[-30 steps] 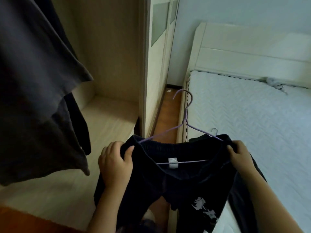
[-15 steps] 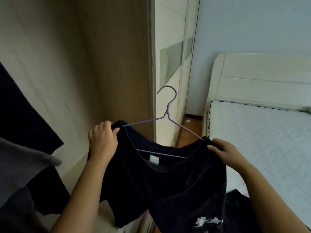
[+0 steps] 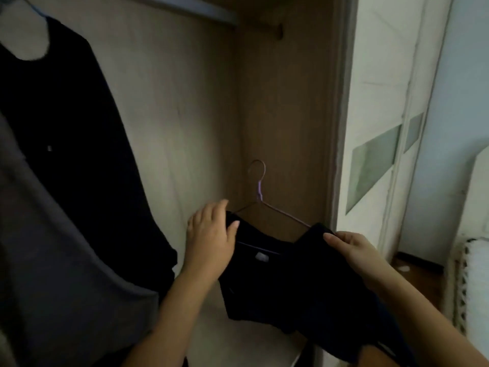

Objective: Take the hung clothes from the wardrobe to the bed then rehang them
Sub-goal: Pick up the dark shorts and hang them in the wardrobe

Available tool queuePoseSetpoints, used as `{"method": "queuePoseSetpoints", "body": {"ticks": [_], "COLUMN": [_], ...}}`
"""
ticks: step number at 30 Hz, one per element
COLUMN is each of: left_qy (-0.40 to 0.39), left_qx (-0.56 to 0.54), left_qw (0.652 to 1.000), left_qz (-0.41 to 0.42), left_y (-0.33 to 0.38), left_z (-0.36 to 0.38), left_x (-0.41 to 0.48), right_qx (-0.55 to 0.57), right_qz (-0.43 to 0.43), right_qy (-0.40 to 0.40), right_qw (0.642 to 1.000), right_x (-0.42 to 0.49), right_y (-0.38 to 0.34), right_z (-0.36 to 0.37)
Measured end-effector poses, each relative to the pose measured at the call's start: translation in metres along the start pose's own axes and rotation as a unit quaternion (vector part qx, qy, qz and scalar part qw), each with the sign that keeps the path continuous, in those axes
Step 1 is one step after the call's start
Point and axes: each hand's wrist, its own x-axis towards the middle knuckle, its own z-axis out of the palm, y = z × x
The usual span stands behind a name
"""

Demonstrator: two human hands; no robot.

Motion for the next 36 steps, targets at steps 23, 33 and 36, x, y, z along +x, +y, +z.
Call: {"method": "queuePoseSetpoints", "body": {"ticks": [23,33,36], "left_qy": [0.264,0.267,0.285], "left_qx": [0.262,0.242,0.209], "left_qw": [0.927,0.932,0.935], "left_qz": [0.053,0.048,0.037], "left_y": [-0.023,-0.042,-0.044], "left_z": [-0.19,-0.204,-0.208], "left_x": [0.096,0.088,0.084], "right_qx": [0.129,0.148,0.115], "right_qz": [-0.233,-0.311,-0.325], "right_qy": [0.045,0.051,0.067], "right_qw": [0.963,0.937,0.936], "right_x": [0.08,0.087,0.087], "right_y": [-0.212,-0.296,-0.315], "right_z": [0.108,0.149,0.163]}}
